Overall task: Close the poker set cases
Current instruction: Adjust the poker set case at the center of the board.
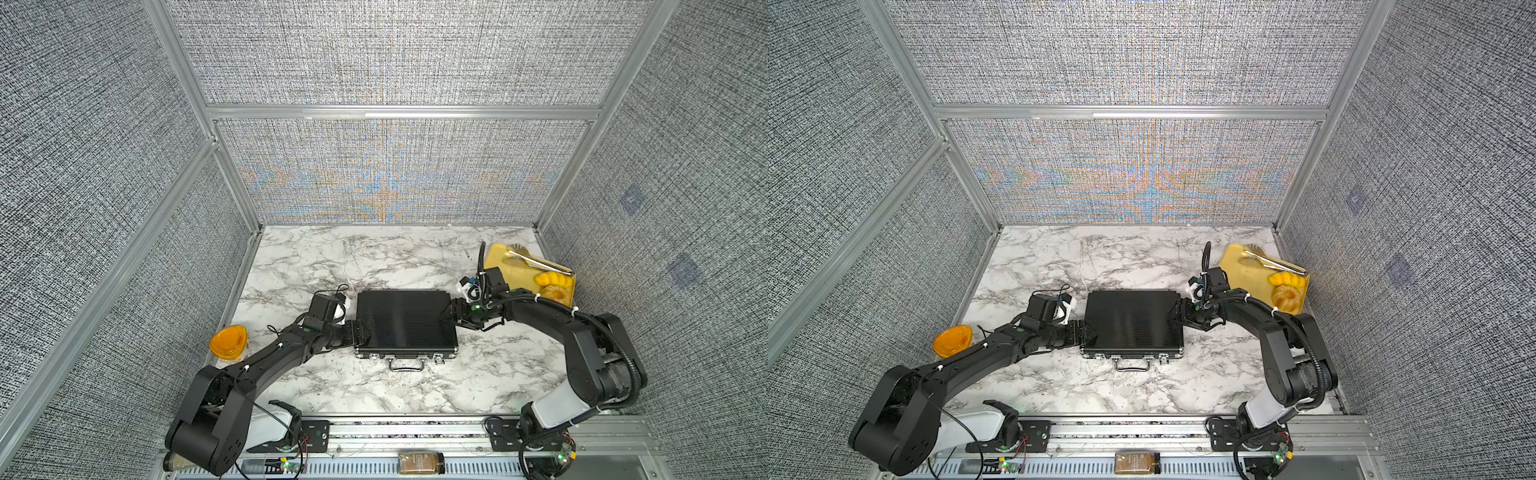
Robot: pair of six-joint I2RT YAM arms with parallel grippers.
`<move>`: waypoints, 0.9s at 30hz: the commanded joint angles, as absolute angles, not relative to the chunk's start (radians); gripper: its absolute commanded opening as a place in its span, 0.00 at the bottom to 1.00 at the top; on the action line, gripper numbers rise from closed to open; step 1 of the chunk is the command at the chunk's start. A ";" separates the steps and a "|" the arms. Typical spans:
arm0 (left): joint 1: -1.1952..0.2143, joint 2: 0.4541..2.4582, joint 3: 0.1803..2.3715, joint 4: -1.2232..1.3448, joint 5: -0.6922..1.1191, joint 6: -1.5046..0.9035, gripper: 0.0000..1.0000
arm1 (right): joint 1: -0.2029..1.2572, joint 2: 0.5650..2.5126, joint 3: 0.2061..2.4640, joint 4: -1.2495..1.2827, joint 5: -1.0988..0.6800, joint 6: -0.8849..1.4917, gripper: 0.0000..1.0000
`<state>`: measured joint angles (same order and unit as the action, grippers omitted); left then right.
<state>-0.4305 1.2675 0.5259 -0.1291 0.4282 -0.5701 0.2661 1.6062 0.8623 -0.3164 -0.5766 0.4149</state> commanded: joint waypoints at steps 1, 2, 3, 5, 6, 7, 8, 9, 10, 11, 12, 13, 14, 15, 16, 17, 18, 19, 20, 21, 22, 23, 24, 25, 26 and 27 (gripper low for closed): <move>-0.438 1.272 0.522 -0.120 0.422 -0.577 0.70 | 0.298 1.647 0.854 -0.305 -0.559 0.407 0.62; -0.439 1.273 0.520 -0.118 0.420 -0.580 0.69 | 0.306 1.653 0.856 -0.299 -0.564 0.408 0.61; -0.440 1.273 0.517 -0.118 0.419 -0.582 0.68 | 0.313 1.659 0.857 -0.294 -0.570 0.410 0.59; -0.443 1.275 0.512 -0.115 0.416 -0.587 0.66 | 0.326 1.672 0.862 -0.284 -0.581 0.412 0.55; -0.443 1.274 0.510 -0.116 0.413 -0.589 0.65 | 0.332 1.678 0.866 -0.280 -0.586 0.412 0.53; -0.443 1.275 0.508 -0.116 0.411 -0.591 0.64 | 0.339 1.682 0.870 -0.277 -0.592 0.413 0.52; -0.443 1.276 0.506 -0.116 0.407 -0.592 0.63 | 0.343 1.686 0.874 -0.276 -0.596 0.413 0.51; -0.443 1.276 0.505 -0.116 0.402 -0.594 0.62 | 0.346 1.692 0.881 -0.273 -0.601 0.413 0.50; -0.443 1.274 0.505 -0.119 0.396 -0.595 0.61 | 0.350 1.696 0.888 -0.272 -0.604 0.411 0.50; -0.443 1.275 0.505 -0.123 0.391 -0.596 0.61 | 0.352 1.701 0.895 -0.272 -0.607 0.411 0.50; -0.443 1.274 0.506 -0.126 0.383 -0.597 0.61 | 0.356 1.706 0.903 -0.272 -0.608 0.412 0.50; -0.443 1.275 0.506 -0.130 0.377 -0.600 0.60 | 0.357 1.714 0.911 -0.273 -0.612 0.411 0.49; -0.443 1.272 0.505 -0.132 0.372 -0.603 0.60 | 0.360 1.721 0.917 -0.272 -0.613 0.410 0.50; -0.443 1.272 0.502 -0.134 0.367 -0.608 0.60 | 0.362 1.732 0.917 -0.273 -0.615 0.407 0.49; -0.442 1.269 0.499 -0.136 0.360 -0.615 0.59 | 0.364 1.742 0.963 -0.275 -0.618 0.402 0.49; -0.443 1.266 0.494 -0.138 0.357 -0.622 0.59 | 0.367 1.753 0.977 -0.277 -0.619 0.400 0.49; -0.442 1.262 0.486 -0.138 0.352 -0.630 0.59 | 0.370 1.766 0.994 -0.280 -0.621 0.396 0.49; -0.442 1.256 0.479 -0.139 0.346 -0.637 0.59 | 0.372 1.781 1.013 -0.281 -0.624 0.393 0.49; -0.442 1.249 0.472 -0.140 0.340 -0.644 0.59 | 0.374 1.793 1.031 -0.283 -0.627 0.391 0.49; -0.443 1.240 0.463 -0.144 0.335 -0.651 0.59 | 0.377 1.808 1.051 -0.285 -0.632 0.389 0.49; -0.442 1.229 0.455 -0.147 0.331 -0.656 0.59 | 0.381 1.823 1.071 -0.287 -0.636 0.387 0.49; -0.442 1.219 0.450 -0.152 0.322 -0.662 0.59 | 0.385 1.840 1.094 -0.290 -0.639 0.383 0.49; -0.443 1.211 0.445 -0.157 0.316 -0.666 0.59 | 0.387 1.852 1.113 -0.294 -0.641 0.379 0.49; -0.443 1.200 0.440 -0.159 0.310 -0.670 0.58 | 0.392 1.871 1.138 -0.300 -0.643 0.374 0.49; -0.443 1.193 0.436 -0.161 0.305 -0.675 0.58 | 0.394 1.889 1.162 -0.307 -0.646 0.369 0.49; -0.443 1.187 0.433 -0.162 0.303 -0.676 0.58 | 0.398 1.905 1.183 -0.311 -0.649 0.366 0.49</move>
<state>-0.4343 1.1862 0.4500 -0.0685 0.2649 -0.6945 0.3569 1.8580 1.1576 -0.2798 -0.5446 0.3962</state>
